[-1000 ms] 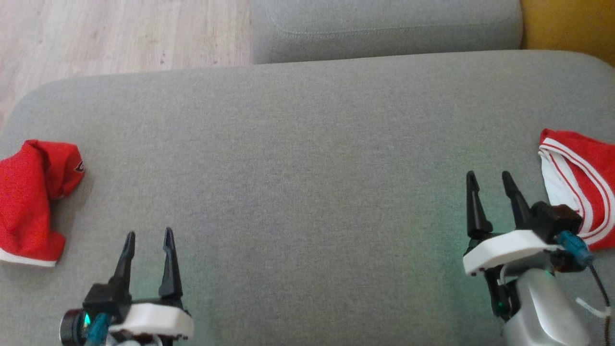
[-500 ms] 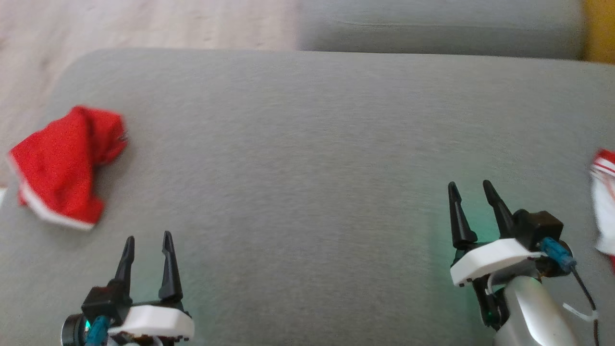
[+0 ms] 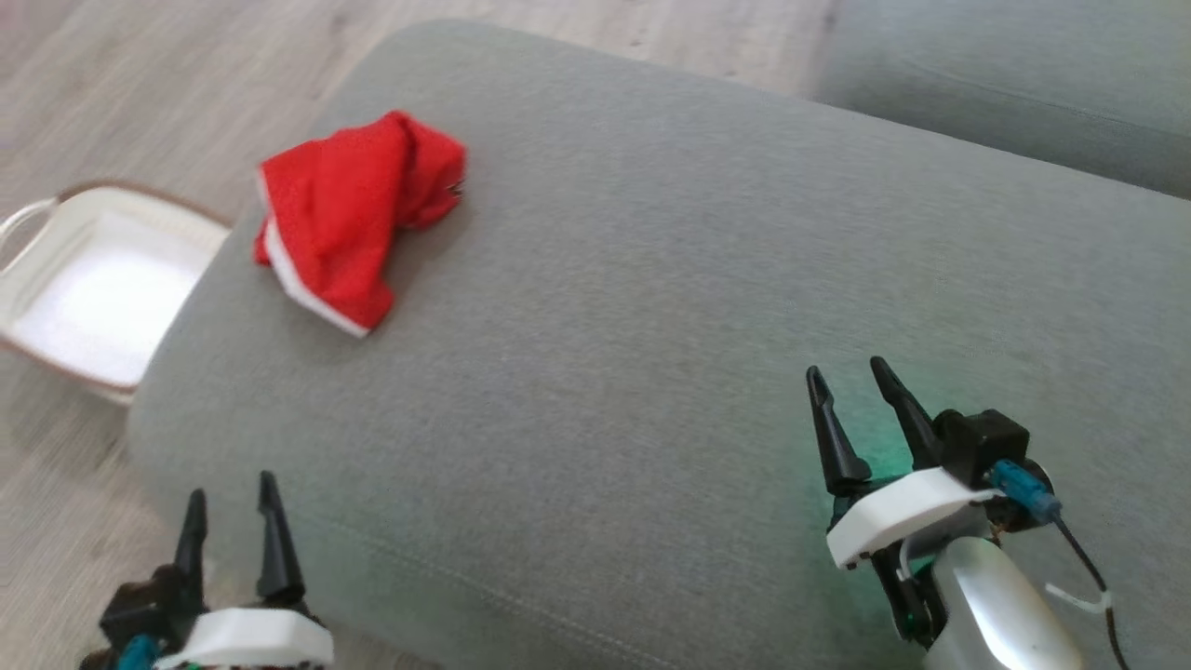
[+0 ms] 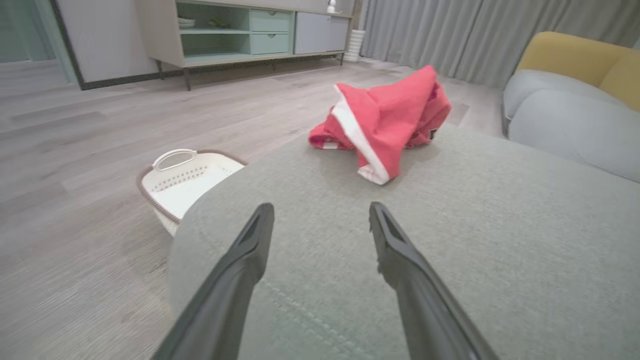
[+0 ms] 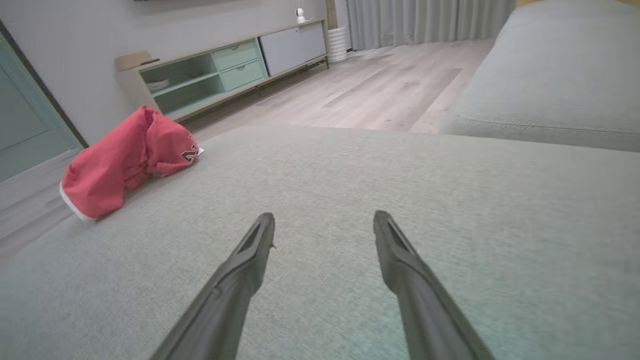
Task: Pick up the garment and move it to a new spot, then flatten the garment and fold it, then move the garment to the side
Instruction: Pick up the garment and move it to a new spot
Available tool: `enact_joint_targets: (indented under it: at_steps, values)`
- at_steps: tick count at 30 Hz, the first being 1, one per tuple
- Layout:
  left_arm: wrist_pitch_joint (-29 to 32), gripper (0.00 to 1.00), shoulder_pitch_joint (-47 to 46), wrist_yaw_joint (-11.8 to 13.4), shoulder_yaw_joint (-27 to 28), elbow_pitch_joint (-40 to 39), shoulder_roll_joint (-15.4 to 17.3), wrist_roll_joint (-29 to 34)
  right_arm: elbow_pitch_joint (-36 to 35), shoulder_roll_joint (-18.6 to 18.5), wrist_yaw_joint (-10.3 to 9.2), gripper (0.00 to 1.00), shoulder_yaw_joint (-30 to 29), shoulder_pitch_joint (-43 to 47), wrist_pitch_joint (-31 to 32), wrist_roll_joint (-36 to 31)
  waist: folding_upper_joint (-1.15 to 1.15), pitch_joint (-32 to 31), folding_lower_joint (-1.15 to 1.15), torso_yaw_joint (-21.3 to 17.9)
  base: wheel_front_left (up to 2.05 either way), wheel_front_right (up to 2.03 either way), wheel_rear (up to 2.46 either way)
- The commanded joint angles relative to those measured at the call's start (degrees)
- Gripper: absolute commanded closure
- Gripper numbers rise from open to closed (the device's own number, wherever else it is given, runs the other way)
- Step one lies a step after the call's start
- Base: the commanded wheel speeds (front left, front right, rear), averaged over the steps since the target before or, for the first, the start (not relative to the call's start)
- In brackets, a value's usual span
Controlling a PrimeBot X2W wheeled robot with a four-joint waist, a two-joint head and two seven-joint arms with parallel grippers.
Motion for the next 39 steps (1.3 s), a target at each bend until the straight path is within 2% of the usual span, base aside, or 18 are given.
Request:
enact_joint_targets:
  at_steps: [1,8,11,15,23,33,39]
  values:
    - [-0.3,0.00,-2.1,-0.1,2.3,-1.4,0.3,-0.3,-1.4,0.0,-0.05,0.00,1.4,-2.1,-0.6,0.2,0.00,0.7,0.00,1.3,0.00,0.00,0.00]
    - [-0.3,0.00,-8.5,-2.2,8.3,-2.1,0.8,-0.2,-1.6,0.0,-0.05,0.00,1.8,-3.0,-0.6,-1.4,0.00,3.1,0.00,0.6,0.00,0.00,0.00]
    - [-0.3,0.00,-12.5,-2.9,9.9,-1.1,3.3,-0.2,-2.2,0.0,-0.05,0.00,1.9,-3.9,-0.6,-2.4,0.00,5.1,0.00,-0.8,0.00,0.00,0.00]
    - [-0.3,0.00,-19.2,-3.3,9.0,1.9,6.1,-1.5,-3.5,0.0,-0.05,0.00,2.1,-5.5,-0.6,-4.6,0.00,8.2,0.00,-2.6,0.00,0.00,0.00]
    - [-0.3,0.00,-31.9,-3.3,0.1,13.6,14.1,-9.6,-5.5,0.0,-0.05,0.00,2.5,-9.0,-0.6,-7.7,0.00,14.1,0.00,-7.3,0.00,0.00,0.00]
    - [1.1,0.00,-38.0,-3.4,-15.1,27.8,19.7,-18.9,-7.6,-0.5,-0.05,0.00,2.9,-10.1,-0.6,-8.2,0.00,18.0,0.00,-11.6,0.00,0.00,0.00]
    - [0.1,0.00,-40.0,-3.2,-16.6,34.2,21.8,-19.0,-7.7,-1.0,-0.05,0.00,2.6,-9.8,-0.6,-7.9,0.00,18.4,0.00,-12.6,0.00,0.00,0.00]
